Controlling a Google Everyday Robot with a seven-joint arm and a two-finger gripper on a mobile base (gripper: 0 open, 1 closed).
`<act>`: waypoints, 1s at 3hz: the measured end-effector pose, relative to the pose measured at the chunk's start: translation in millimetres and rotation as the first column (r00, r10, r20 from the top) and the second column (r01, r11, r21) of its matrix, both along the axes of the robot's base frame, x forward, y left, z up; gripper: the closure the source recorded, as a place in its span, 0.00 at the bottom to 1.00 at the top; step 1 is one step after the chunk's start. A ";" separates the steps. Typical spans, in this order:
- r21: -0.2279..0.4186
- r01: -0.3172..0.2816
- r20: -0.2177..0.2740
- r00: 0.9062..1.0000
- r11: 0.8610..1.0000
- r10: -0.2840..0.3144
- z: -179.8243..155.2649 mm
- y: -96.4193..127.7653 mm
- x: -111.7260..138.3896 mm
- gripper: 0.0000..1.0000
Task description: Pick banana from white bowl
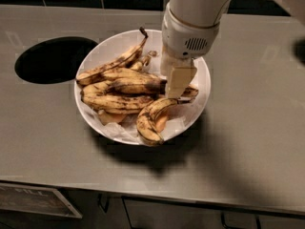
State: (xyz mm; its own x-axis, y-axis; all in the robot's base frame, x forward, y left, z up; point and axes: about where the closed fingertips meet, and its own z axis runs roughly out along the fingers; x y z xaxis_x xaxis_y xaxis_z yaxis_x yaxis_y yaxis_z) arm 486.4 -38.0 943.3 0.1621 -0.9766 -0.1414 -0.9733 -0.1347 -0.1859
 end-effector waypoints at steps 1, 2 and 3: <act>-0.002 -0.008 -0.023 1.000 1.000 0.008 -3.1 -0.7 7.2 0.49; -0.002 -0.020 -0.039 0.999 1.000 0.020 -6.2 0.5 16.5 0.51; 0.004 -0.036 -0.056 0.998 0.999 0.036 -11.9 3.7 26.9 0.54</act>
Offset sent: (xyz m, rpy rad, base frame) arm 0.0234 -0.0024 -0.0114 -0.0179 0.0859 0.0371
